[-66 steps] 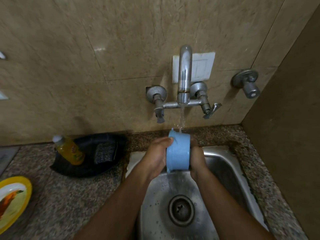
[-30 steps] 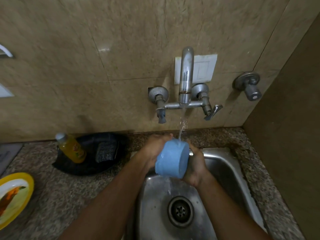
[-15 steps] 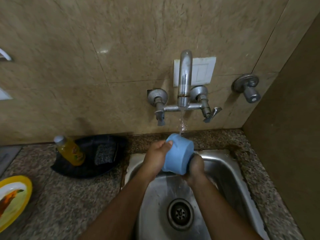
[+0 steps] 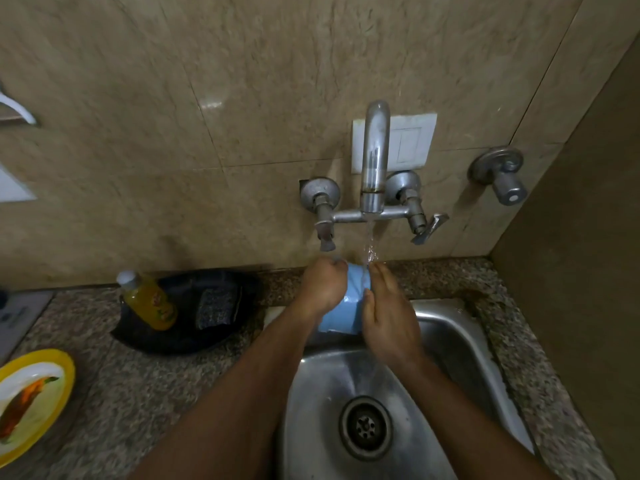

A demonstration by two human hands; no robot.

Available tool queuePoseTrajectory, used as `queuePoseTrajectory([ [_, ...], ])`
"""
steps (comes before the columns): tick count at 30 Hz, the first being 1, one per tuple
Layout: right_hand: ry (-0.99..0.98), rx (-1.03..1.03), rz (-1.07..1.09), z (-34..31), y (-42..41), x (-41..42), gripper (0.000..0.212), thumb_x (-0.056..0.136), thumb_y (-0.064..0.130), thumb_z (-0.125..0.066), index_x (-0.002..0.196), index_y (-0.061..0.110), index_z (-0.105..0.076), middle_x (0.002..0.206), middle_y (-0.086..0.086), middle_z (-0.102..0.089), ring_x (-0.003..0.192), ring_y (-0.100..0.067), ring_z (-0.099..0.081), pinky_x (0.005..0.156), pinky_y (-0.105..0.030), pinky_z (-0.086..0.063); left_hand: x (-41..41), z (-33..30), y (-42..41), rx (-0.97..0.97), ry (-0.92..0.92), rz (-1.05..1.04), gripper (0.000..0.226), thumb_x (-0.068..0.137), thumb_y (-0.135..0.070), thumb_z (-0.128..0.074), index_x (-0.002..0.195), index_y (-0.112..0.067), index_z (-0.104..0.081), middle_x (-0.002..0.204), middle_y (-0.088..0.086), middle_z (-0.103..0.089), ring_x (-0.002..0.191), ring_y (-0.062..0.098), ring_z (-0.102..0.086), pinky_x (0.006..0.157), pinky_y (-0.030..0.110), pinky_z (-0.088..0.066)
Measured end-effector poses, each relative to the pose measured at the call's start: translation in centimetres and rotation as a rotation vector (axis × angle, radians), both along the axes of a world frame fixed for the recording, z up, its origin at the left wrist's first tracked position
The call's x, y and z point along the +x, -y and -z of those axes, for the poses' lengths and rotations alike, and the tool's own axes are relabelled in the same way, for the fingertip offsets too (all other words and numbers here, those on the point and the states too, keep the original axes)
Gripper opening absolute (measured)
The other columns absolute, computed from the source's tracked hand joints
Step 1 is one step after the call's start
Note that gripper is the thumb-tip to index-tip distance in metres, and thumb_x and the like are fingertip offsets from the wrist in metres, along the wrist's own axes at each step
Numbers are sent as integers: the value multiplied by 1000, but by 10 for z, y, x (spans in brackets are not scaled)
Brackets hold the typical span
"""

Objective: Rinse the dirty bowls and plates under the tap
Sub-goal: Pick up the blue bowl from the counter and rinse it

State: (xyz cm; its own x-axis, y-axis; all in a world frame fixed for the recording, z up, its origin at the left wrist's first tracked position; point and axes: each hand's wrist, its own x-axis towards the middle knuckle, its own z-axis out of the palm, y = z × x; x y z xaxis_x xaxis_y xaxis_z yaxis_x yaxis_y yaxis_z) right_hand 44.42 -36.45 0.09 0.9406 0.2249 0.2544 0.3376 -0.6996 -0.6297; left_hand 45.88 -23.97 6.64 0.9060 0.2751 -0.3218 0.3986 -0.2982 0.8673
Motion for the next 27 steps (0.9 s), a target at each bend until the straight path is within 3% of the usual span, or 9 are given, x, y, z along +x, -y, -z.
queuePoseTrajectory([
  [4,33,-90,65,-19,-10,9,48,89,34,-28,112,8,-61,106,-13,-65,98,-29,-62,86,-35,-47,-3,1,5,-117,-37,-16,31,100,-16,-42,79,-11,-64,86,12,-64,84,25,-60,86,39,-49],
  [8,198,-319,-151,-7,-15,-27,59,91,25,-37,147,7,-36,153,-11,-36,145,-27,-25,119,-42,-20,-1,4,7,-433,-74,-213,33,98,-6,-41,74,-5,-63,67,9,-66,65,22,-66,64,26,-53],
  [10,192,-289,-137,-9,-4,-8,58,89,27,-32,143,11,-43,146,-7,-46,139,-24,-35,118,-40,-21,-4,9,11,-529,-101,-255,34,101,-10,-38,78,-5,-62,65,7,-67,57,16,-65,57,22,-54],
  [13,111,-147,56,-18,-11,14,49,87,30,-32,123,13,-61,120,-6,-63,114,-26,-57,104,-38,-39,-6,16,19,-530,-80,-310,30,102,-15,-38,86,-8,-63,84,10,-66,75,22,-64,71,29,-54],
  [16,265,-214,-113,-7,-17,-7,50,94,27,-37,141,11,-46,146,-8,-46,137,-32,-36,112,-46,-30,-1,13,16,-712,-28,-405,30,100,-12,-44,80,-4,-65,71,10,-68,57,18,-67,53,23,-55],
  [18,342,-258,-246,1,-4,-4,51,97,28,-35,147,18,-40,155,-3,-34,146,-28,-21,116,-49,-22,-3,16,12,-856,-26,-477,25,99,-11,-44,90,0,-65,84,16,-69,65,22,-68,61,28,-56],
  [21,84,156,-18,14,-3,4,45,97,40,-35,141,33,-45,151,2,-37,141,-20,-30,112,-47,-31,-15,31,13,-1079,-69,-553,36,98,-17,-40,120,5,-58,120,26,-65,100,34,-65,85,44,-55],
  [25,-448,1001,470,20,-9,-18,38,95,38,-55,130,26,-45,137,-8,-48,114,-21,-56,90,-42,-52,-31,50,14,-1332,-110,-637,39,98,-21,-40,128,0,-54,113,29,-67,103,41,-64,67,48,-56],
  [27,-766,1350,490,18,-8,-19,36,99,29,-48,129,11,-53,128,-20,-59,113,-31,-60,96,-47,-49,-32,62,10,-1390,-78,-708,38,100,-19,-37,129,-1,-53,112,29,-67,102,41,-65,61,49,-59],
])
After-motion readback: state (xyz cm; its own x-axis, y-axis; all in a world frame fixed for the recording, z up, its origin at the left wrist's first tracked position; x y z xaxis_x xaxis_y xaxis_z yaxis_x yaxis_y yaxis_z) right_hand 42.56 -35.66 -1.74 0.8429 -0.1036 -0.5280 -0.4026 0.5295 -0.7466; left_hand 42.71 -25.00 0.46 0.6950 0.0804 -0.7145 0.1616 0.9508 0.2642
